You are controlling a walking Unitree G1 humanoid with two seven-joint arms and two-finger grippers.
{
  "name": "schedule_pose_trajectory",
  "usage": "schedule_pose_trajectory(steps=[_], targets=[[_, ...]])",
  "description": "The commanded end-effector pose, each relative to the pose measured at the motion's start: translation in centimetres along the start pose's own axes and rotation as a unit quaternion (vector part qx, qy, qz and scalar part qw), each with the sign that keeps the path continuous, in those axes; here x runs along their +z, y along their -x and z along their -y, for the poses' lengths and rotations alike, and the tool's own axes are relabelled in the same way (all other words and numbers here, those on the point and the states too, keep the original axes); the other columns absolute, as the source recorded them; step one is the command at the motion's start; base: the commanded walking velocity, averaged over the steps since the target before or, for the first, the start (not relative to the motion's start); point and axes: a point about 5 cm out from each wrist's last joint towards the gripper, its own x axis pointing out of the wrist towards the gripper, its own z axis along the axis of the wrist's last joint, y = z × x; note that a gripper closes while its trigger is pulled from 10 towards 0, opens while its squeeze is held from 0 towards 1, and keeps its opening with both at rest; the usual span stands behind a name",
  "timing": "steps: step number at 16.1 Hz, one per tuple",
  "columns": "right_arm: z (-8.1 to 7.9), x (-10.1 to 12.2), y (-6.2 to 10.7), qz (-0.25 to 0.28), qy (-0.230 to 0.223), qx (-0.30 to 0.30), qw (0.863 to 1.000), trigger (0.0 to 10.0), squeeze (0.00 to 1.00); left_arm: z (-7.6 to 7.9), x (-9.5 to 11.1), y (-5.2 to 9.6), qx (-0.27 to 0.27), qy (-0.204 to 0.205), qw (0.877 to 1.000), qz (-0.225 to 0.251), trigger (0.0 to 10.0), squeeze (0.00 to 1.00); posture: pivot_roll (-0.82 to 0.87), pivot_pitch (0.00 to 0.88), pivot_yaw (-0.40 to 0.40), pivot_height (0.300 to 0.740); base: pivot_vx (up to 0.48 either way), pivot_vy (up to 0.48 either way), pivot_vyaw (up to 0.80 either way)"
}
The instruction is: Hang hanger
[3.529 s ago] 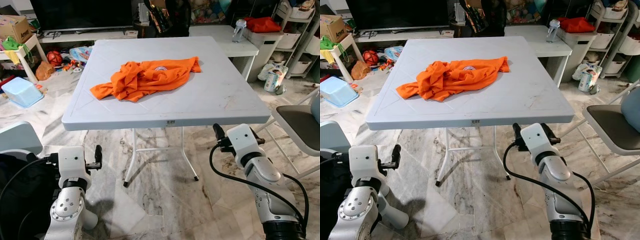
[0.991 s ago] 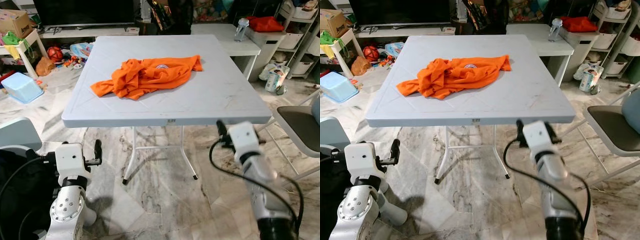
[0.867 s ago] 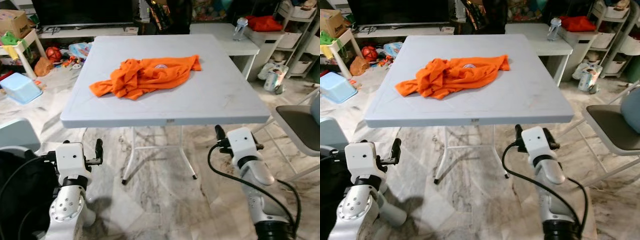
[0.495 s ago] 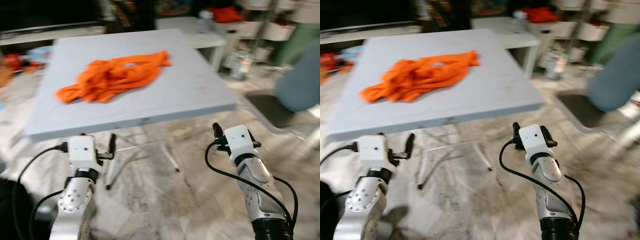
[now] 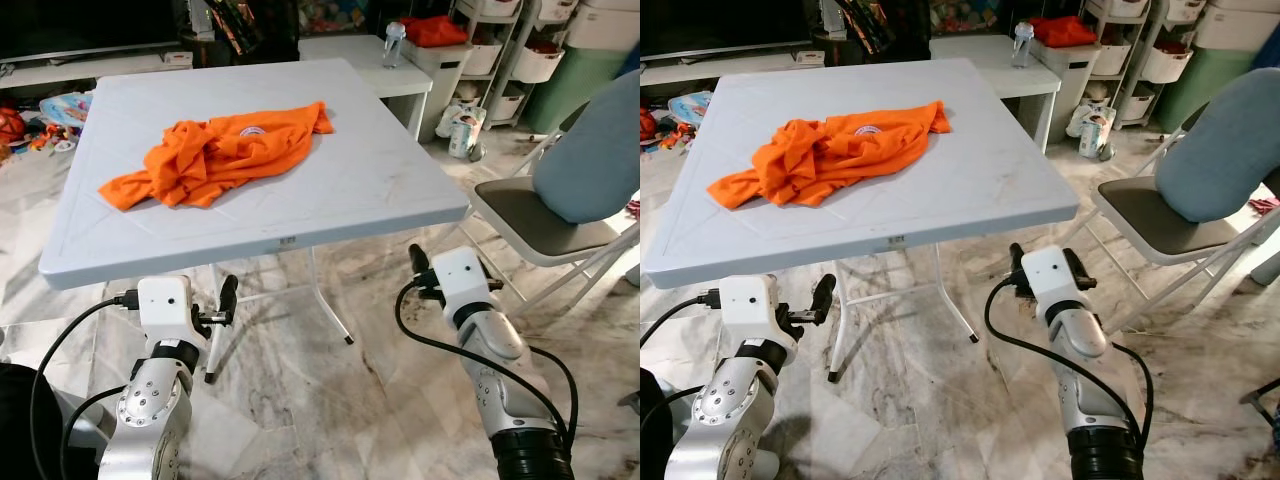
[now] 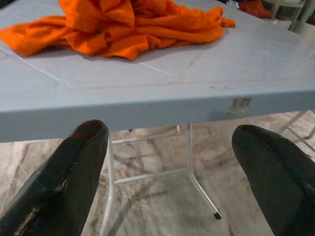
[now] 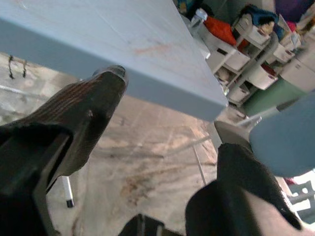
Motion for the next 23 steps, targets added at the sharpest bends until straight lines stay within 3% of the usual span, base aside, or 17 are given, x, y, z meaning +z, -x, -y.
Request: schedule_pose_trajectory(steps=[1,12,19,23], targets=[[0.7,0.2,-0.1,0.002,0.003,-0.01,1.0,10.0,0.0,0.4,0.5,-0.1,-0.009,0.004,1.0,0.006,10.0,0.0,-0.02,0.0,-0.031,0.74,0.0,0.0,-0.8],[0.8,-0.1,0.1,0.003,-0.002,-0.022,1.0,10.0,0.0,0.3,0.7,-0.2,-0.018,-0.004,1.0,-0.001,10.0,0.0,-0.03,0.0,-0.007,0.74,0.0,0.291,-0.8],[1.0,0.1,0.0,0.01,0.0,-0.03,1.0,10.0,0.0,0.9,1.2,-0.2,-0.061,0.008,0.998,0.015,10.0,0.0,-0.03,0.0,-0.002,0.74,0.0,0.0,-0.27],[1.0,0.2,0.0,0.009,0.001,-0.031,0.999,10.0,0.0,1.4,1.3,-0.4,-0.075,0.016,0.997,0.018,10.0,0.0,-0.04,0.0,-0.003,0.74,0.0,0.0,-0.71]])
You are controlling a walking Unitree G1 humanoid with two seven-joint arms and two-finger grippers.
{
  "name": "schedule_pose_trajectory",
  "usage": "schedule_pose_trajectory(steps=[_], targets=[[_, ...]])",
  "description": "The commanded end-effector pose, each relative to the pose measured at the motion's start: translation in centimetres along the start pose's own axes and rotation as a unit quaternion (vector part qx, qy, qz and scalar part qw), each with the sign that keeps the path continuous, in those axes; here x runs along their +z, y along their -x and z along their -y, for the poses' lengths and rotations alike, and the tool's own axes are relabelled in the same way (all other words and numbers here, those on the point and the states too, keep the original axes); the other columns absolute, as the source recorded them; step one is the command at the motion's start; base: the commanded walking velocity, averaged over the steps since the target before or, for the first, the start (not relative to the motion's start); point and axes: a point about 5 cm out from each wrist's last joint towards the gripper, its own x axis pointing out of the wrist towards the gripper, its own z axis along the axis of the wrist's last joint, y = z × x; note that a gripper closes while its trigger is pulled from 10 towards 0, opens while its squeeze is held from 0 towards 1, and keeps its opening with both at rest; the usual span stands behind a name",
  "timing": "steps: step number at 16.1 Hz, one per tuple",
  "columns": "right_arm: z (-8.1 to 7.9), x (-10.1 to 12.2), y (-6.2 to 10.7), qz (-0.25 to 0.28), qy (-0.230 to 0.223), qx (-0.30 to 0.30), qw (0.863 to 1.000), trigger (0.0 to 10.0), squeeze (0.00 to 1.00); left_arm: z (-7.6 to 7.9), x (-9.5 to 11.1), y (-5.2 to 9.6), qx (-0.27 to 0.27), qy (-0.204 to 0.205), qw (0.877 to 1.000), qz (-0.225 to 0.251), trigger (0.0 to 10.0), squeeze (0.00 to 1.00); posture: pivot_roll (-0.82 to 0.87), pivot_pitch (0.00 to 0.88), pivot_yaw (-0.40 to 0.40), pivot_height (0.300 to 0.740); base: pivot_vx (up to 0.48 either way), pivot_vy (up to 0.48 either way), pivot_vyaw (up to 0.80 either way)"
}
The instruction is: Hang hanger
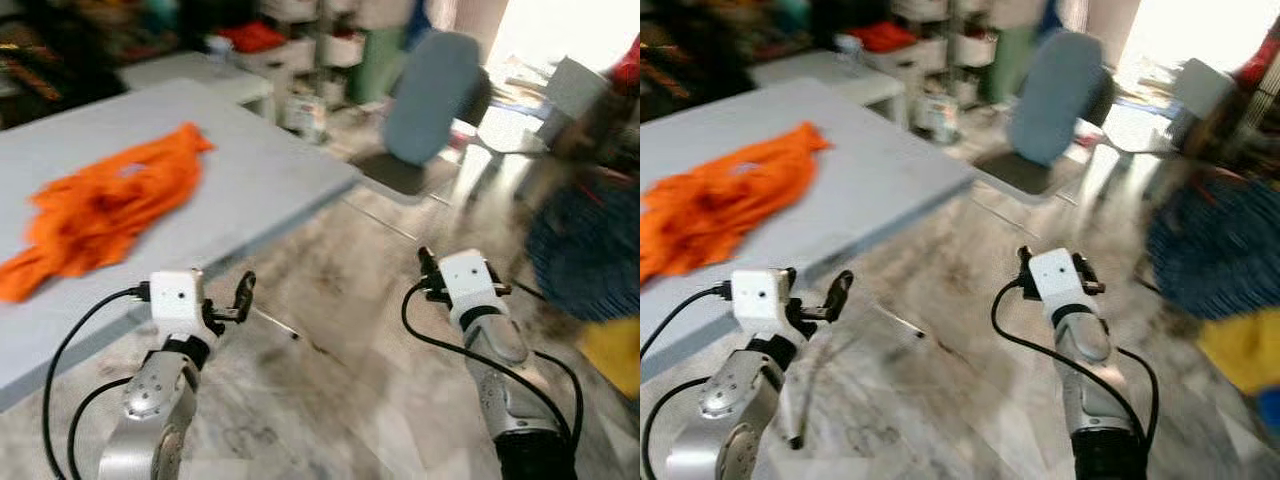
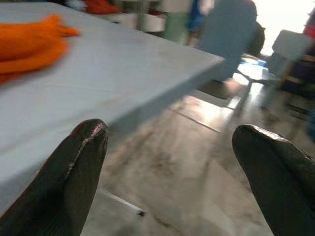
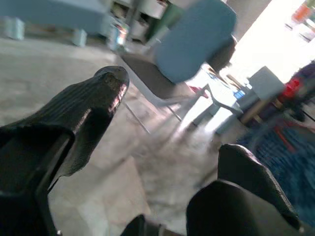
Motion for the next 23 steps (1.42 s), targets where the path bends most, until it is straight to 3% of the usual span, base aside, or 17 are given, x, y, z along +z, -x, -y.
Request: schedule_pose_trajectory(steps=[1,12,23], targets=[[-0.3,0.6,-0.2,0.009,0.001,0.002,1.0,10.0,0.0,0.2,0.5,-0.1,-0.011,-0.002,1.0,0.01,10.0,0.0,-0.04,0.0,-0.007,0.74,0.0,0.0,-0.8],[-1.1,0.6,-0.5,0.014,0.009,0.015,1.0,10.0,0.0,1.1,-0.7,0.0,-0.032,0.009,0.999,-0.007,10.0,0.0,-0.06,0.0,0.001,0.74,0.269,0.0,-0.8],[-1.4,0.8,-0.6,0.022,0.016,0.021,0.999,10.0,0.0,1.2,-0.5,-0.6,-0.036,0.01,0.999,-0.005,10.0,0.0,-0.07,0.0,-0.001,0.74,0.33,0.0,-0.8]])
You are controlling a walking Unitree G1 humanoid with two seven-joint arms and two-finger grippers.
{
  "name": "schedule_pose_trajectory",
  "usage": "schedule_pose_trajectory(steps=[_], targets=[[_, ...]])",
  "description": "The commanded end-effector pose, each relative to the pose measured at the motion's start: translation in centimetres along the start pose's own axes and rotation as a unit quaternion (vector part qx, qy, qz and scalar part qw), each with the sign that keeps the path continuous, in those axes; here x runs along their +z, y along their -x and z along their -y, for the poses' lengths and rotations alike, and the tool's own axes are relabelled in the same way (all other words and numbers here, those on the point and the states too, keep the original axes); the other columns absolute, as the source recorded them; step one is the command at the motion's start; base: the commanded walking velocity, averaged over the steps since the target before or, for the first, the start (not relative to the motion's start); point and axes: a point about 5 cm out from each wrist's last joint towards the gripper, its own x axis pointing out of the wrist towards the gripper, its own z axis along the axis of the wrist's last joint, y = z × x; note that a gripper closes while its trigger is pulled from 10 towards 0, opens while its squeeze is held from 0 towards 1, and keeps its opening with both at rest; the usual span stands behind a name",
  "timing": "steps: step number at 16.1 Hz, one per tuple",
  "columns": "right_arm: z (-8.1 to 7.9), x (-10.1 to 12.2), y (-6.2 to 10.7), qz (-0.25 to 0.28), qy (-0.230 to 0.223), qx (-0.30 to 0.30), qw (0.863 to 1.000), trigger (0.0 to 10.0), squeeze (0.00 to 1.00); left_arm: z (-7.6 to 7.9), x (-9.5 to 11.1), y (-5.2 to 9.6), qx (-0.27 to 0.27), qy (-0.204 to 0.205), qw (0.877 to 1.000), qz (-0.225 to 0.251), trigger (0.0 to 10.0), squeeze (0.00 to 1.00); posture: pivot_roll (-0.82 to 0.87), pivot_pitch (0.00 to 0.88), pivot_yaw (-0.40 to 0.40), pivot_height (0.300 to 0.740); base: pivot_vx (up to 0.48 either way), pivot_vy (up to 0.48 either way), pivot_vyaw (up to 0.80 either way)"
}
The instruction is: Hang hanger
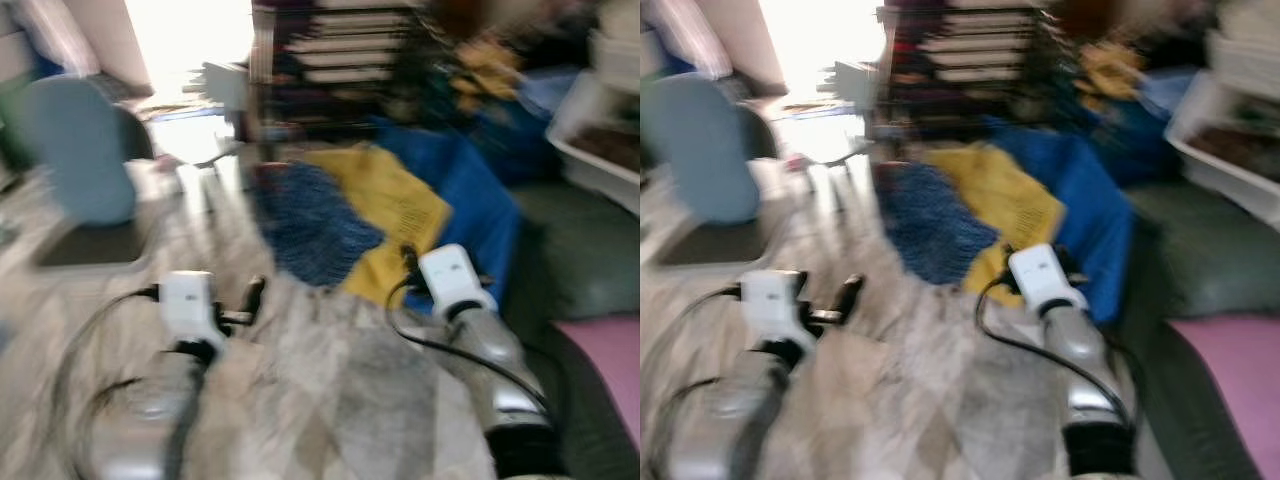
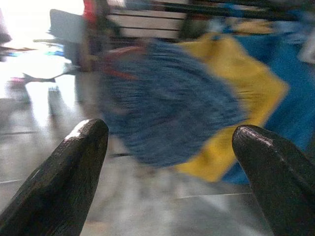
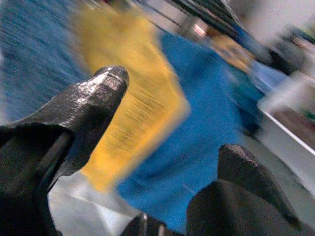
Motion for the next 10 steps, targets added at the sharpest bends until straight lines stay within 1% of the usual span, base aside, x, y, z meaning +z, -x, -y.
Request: schedule_pose_trajectory(steps=[1,2,3,9,10], targets=[[-0.51,0.7,-0.33,0.013,-0.003,0.005,1.0,10.0,0.0,-0.58,0.26,0.01,0.006,-0.01,1.0,0.001,10.0,0.0,-0.07,0.0,-0.001,0.74,0.368,0.0,-0.8],[-0.42,0.73,-0.35,0.014,-0.003,0.004,1.0,10.0,0.0,-0.59,0.27,-0.05,0.006,-0.009,1.0,0.001,10.0,0.0,-0.07,0.0,0.0,0.74,0.398,0.0,-0.8],[-0.39,0.74,-0.38,0.014,-0.003,0.003,1.0,10.0,0.0,-0.59,0.27,-0.1,0.005,-0.009,1.0,0.001,10.0,0.0,-0.07,0.0,0.0,0.74,0.409,0.24,-0.8],[-0.48,0.73,-0.38,0.016,-0.001,0.004,1.0,10.0,0.0,-0.55,0.15,-0.34,0.007,-0.001,1.0,-0.007,10.0,0.0,-0.07,0.0,0.001,0.74,0.362,0.312,0.0],[-0.49,0.74,-0.4,0.016,-0.001,0.004,1.0,10.0,0.0,-0.6,0.12,-0.39,0.009,0.0,1.0,-0.01,10.0,0.0,-0.07,0.0,0.001,0.74,0.0,0.431,0.0]])
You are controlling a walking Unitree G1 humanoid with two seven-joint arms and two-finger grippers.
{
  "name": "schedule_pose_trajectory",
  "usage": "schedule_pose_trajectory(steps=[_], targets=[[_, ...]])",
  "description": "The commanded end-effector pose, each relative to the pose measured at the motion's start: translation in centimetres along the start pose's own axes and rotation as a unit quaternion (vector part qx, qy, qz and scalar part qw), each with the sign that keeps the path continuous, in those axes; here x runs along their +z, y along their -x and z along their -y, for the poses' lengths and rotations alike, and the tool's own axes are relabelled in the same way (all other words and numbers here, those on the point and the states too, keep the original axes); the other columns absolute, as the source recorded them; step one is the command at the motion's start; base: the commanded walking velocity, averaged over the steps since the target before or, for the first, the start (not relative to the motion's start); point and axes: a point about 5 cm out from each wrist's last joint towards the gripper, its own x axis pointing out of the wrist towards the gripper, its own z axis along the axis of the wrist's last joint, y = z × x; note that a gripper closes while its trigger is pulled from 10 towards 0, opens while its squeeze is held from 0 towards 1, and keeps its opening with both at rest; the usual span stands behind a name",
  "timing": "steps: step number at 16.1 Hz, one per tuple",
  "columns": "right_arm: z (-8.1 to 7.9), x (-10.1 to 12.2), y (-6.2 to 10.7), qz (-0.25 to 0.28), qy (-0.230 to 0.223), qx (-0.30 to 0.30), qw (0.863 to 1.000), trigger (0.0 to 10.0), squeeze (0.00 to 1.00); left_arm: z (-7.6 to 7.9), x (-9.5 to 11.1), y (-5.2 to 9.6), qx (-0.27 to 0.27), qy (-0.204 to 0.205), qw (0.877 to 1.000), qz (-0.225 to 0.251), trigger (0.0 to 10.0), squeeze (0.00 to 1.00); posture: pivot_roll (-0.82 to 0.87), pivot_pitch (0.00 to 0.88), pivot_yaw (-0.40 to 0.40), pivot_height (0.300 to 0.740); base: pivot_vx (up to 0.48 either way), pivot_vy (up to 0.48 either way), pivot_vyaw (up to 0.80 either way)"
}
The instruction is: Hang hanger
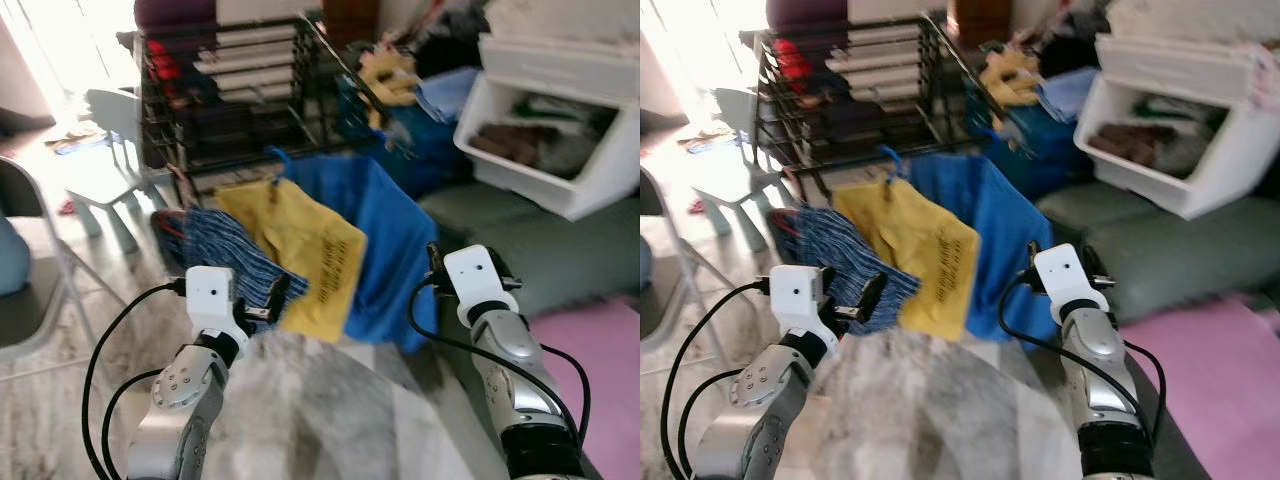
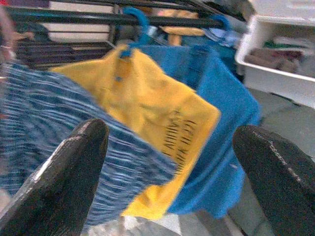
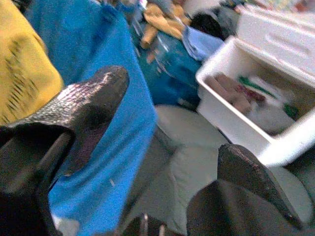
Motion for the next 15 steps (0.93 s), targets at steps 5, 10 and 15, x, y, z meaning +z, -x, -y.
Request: schedule_pose_trajectory(steps=[5,10,15], targets=[[-1.3,0.3,-0.1,0.008,-0.006,0.02,1.0,10.0,0.0,-0.9,-0.1,0.2,0.016,-0.008,1.0,-0.012,10.0,0.0,-0.07,0.0,0.004,0.74,0.0,0.468,0.0],[-1.2,0.1,0.0,0.006,-0.003,0.019,1.0,10.0,0.0,-0.3,-0.1,0.1,0.002,-0.036,0.999,-0.013,10.0,0.0,-0.06,0.0,0.001,0.74,0.0,0.191,0.0],[-1.4,0.1,-0.2,0.007,-0.002,0.022,1.0,10.0,0.0,-0.3,0.5,0.0,-0.008,-0.02,1.0,0.003,10.0,0.0,-0.06,0.0,0.001,0.74,0.0,0.0,0.0]])
